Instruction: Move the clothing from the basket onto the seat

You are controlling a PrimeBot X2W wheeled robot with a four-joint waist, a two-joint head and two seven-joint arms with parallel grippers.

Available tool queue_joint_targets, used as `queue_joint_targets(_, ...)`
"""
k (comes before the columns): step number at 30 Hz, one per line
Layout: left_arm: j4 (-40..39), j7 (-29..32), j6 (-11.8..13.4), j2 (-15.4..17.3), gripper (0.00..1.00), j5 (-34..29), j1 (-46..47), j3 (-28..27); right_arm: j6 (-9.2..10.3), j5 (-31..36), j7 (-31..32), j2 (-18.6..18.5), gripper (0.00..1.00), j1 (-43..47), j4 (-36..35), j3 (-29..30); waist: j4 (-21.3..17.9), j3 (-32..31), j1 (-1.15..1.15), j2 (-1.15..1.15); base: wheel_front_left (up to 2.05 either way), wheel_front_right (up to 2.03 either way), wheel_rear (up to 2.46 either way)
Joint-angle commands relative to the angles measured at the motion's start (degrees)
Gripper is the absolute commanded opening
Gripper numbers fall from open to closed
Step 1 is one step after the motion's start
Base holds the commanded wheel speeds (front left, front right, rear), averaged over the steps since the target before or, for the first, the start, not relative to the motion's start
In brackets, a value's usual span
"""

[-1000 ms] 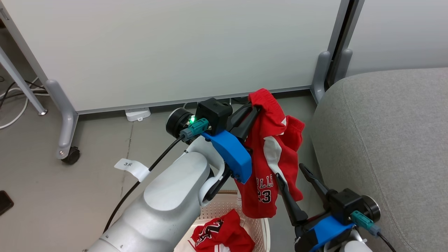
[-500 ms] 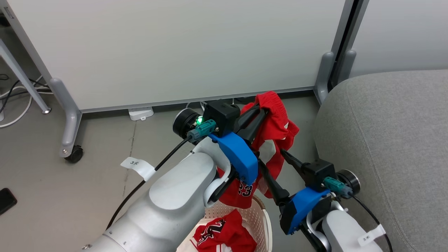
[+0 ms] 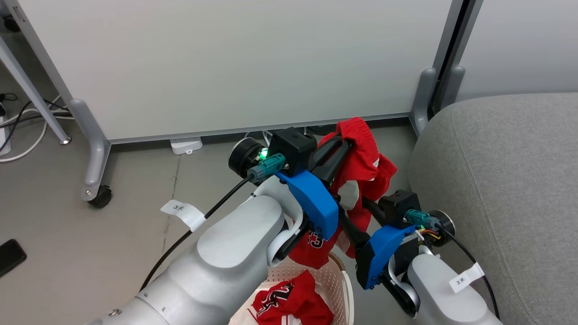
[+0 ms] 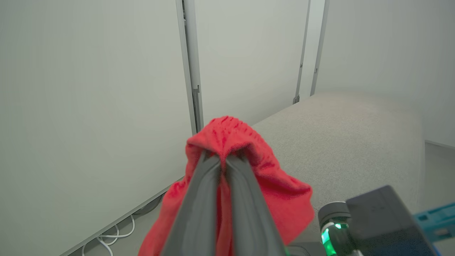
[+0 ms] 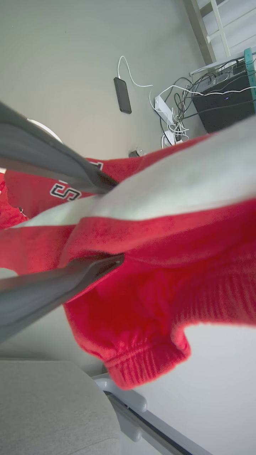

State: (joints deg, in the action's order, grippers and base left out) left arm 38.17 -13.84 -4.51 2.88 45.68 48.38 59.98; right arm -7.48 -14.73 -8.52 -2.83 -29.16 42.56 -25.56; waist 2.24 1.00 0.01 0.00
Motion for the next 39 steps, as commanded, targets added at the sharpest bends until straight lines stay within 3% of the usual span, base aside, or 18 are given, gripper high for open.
queue_joint_targets(1, 0.04, -0.48, 0.32, 0.03, 0.00, 0.38, 1.00, 0.19, -0.03, -0.83, -0.43, -0.10, 0.00, -0.98, 0.62, -0.46, 0.07, -0.13, -0.01, 0.00, 0.00, 0.00, 0.00)
queue_joint_targets(18, 1.76, -1.04, 1.21, 0.03, 0.00, 2.71, 1.94, 1.90, -0.03, -6.75, -4.70, -0.09, 0.00, -3.27, 5.50, -3.55, -1.18, -0.84, -0.01, 0.00, 0.00, 0.00, 0.00)
queue_joint_targets(19, 1.83, -1.06, 1.27, 0.03, 0.16, 2.86, 1.91, 1.97, -0.03, -6.95, -4.74, -0.09, 0.00, -3.36, 5.55, -3.73, -1.28, -0.87, -0.01, 0.00, 0.00, 0.00, 0.00)
queue_joint_targets(20, 1.90, -1.01, 1.32, 0.04, 0.43, 2.99, 1.87, 2.07, -0.03, -7.08, -4.84, -0.09, 0.00, -3.39, 5.60, -3.94, -1.38, -0.90, -0.01, 0.00, 0.00, 0.00, 0.00)
queue_joint_targets(21, 1.99, -1.04, 1.31, 0.03, 0.89, 3.12, 1.85, 2.18, -0.03, -7.27, -4.96, -0.09, 0.00, -3.42, 5.72, -4.12, -1.48, -0.92, -0.01, 0.00, 0.00, 0.00, 0.00)
queue_joint_targets(22, 2.13, -1.07, 1.34, 0.03, 1.00, 3.17, 1.83, 2.31, -0.03, -7.33, -5.10, -0.09, 0.00, -3.47, 5.85, -4.25, -1.57, -0.94, -0.01, 0.00, 0.00, 0.00, 0.00)
queue_joint_targets(32, 4.07, -1.30, 1.52, 0.64, 1.00, 3.77, -0.57, 1.66, -0.03, -6.67, -6.16, -0.09, 0.00, -4.01, 6.10, -3.16, -2.13, -0.87, -0.01, 0.00, 0.00, 0.00, 0.00)
queue_joint_targets(39, -3.16, -1.41, 2.36, 5.69, 1.00, 1.36, -8.30, -7.31, -0.03, -3.26, -6.61, -0.09, 0.00, -2.42, 2.21, -0.31, -3.50, 0.31, -0.01, 0.00, 0.00, 0.00, 0.00)
